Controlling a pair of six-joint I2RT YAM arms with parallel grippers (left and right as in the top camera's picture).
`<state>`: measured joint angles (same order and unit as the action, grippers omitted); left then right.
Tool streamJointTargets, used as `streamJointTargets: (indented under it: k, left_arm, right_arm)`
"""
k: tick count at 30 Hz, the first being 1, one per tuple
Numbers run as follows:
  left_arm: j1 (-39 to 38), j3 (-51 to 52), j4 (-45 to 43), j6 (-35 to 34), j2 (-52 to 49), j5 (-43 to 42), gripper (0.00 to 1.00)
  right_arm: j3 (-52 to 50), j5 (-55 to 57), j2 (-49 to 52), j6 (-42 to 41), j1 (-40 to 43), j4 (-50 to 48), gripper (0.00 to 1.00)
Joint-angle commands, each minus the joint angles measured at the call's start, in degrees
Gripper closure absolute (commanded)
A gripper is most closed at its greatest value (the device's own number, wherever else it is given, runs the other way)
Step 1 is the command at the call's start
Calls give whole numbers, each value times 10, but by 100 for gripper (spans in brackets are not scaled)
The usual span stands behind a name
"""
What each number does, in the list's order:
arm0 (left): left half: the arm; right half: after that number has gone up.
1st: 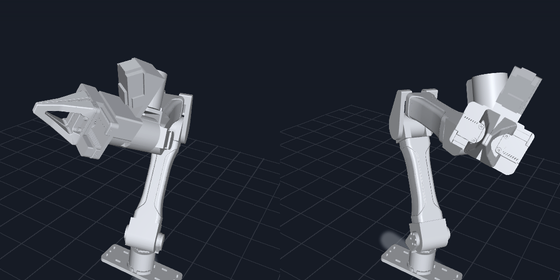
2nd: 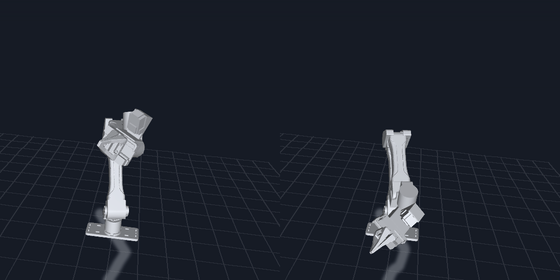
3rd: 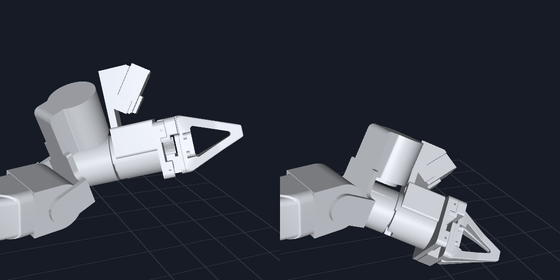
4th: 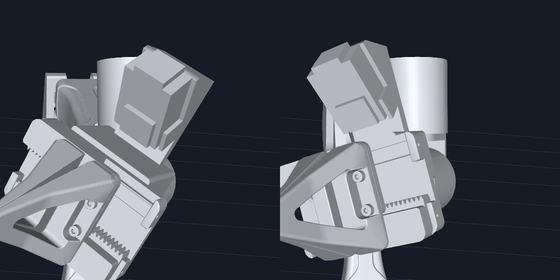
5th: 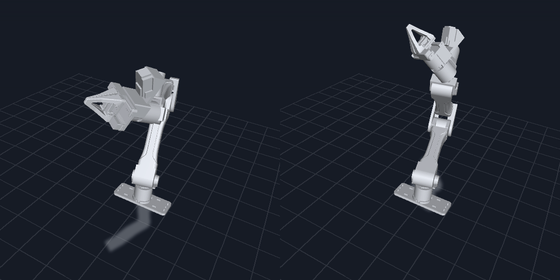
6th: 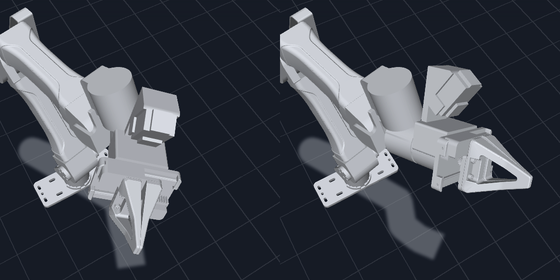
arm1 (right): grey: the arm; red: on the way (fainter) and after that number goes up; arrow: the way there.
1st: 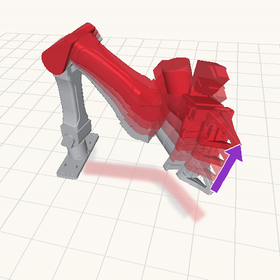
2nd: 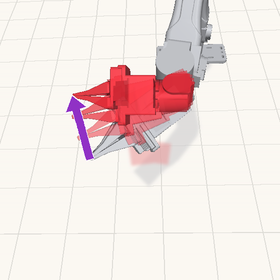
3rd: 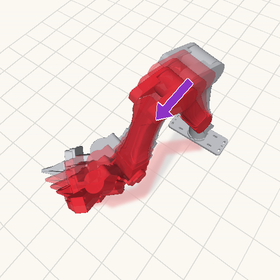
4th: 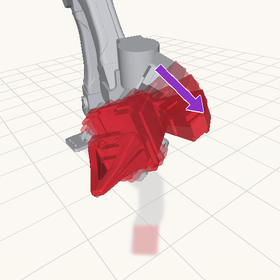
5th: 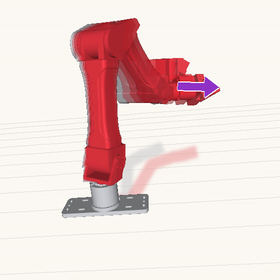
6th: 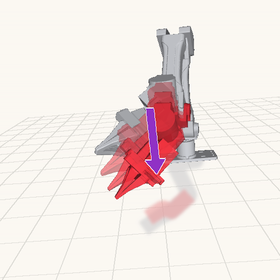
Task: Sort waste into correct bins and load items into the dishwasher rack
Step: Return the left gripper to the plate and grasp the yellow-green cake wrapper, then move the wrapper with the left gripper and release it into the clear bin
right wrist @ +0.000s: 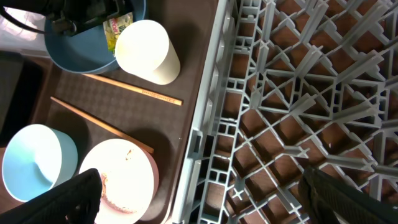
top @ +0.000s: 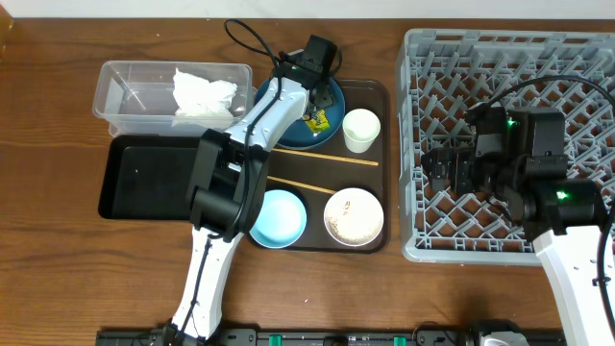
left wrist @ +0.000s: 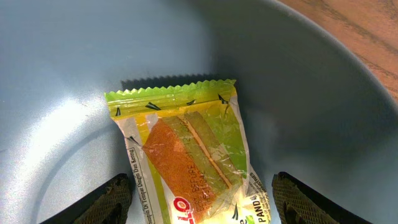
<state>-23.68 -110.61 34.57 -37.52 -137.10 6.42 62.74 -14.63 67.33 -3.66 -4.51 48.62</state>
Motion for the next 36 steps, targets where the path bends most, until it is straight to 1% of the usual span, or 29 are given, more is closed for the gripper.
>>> streamJointTargets:
  k: [1,6,10,13,14,17,18,19,21,27,31,36]
  left_arm:
    - [2,9,3,-3,-12,5,25]
    - [2,16,-2,-3,-15,7,26]
    - [2,16,1,-3,-29,7,47]
    - [2,16,7,-3,-38,7,57]
    - [2,16,10,-3,-40,7,62]
    - [2,16,19,2,-41,7,73]
    - [2,16,20,8,-41,7,78]
    - [2,16,20,10,-40,7,86]
    - [2,16,23,10,-38,7,94]
    - [2,4,51,20,10,7,94]
    - [3,3,65,45,79,7,94]
    - [10,3,89,45,171,7,94]
  right_arm:
    - [8,-6,-5,-1,-11,0,1]
    - [8,-7,-5,-1,-11,1,1]
    - [8,-6,-5,-1,-11,1,1]
    - [8,-6,-5,-1,-11,2,1]
    - [8,-6,-5,-1,-11,3,1]
    - [8,-6,-5,-1,-11,5,1]
    - [8,-7,-5,-1,-11,5,1]
    - [8,-6,-5,-1,-11,4,1]
    - [8,-6,-5,-1,-11,4,1]
    - [8,-6,-5,-1,-11,4,1]
    - [8,-7,-5,-1,-11,4,1]
    - [8,-6,-5,-1,-11,3,1]
